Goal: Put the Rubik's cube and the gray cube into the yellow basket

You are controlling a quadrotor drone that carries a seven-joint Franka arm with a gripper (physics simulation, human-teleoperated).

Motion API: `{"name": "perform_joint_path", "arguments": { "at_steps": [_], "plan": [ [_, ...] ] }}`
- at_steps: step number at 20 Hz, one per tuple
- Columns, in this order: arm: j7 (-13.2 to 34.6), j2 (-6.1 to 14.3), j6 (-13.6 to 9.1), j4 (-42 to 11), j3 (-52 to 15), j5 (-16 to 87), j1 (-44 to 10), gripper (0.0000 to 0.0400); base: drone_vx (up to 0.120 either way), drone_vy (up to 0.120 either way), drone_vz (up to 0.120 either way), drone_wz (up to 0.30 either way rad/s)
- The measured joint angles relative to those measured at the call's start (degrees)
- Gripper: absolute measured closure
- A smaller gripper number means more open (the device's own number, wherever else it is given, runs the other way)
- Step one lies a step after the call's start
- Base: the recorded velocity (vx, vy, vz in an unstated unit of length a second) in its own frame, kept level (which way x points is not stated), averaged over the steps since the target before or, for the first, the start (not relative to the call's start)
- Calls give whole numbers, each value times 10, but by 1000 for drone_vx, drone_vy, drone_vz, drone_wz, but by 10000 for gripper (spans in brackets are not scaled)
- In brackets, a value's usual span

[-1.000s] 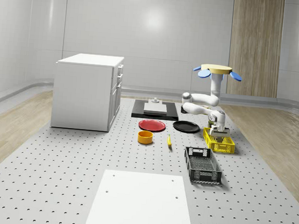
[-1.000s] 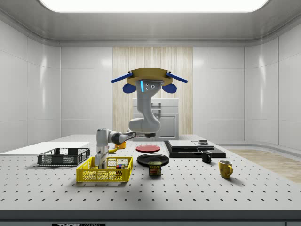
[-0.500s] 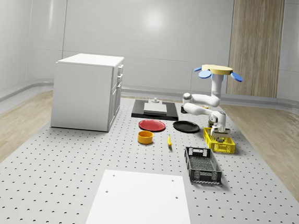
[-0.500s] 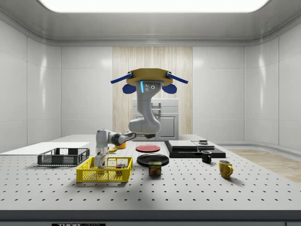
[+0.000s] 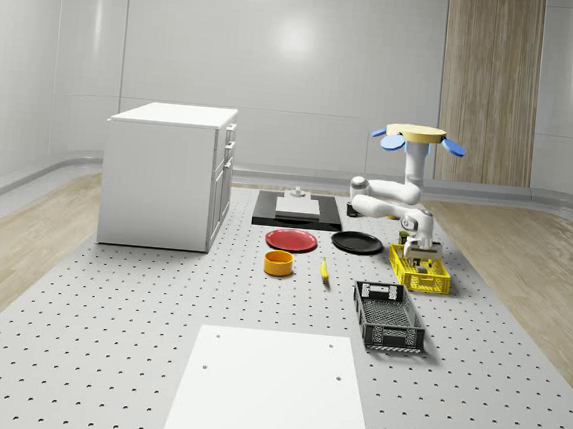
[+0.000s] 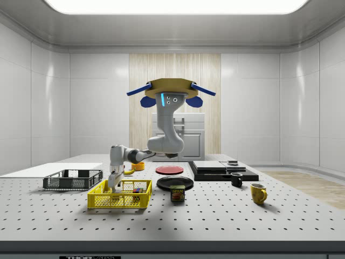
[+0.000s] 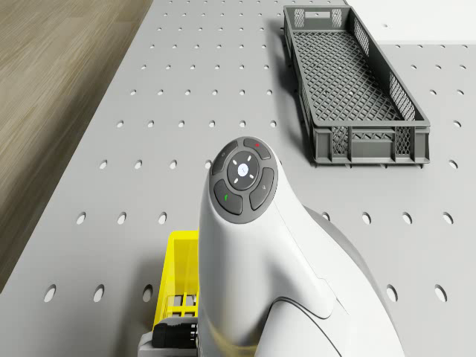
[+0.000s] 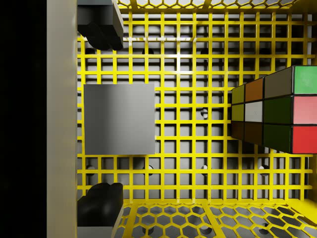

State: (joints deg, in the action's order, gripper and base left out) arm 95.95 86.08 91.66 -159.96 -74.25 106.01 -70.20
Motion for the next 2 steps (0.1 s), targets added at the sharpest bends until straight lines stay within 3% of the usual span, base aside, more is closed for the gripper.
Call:
{"name": "perform_joint_path", "arguments": {
  "at_steps": [2],
  "plan": [
    [0,1,-1,-1,-5,-5,0,3,0,0,0,0]
  ]
}}
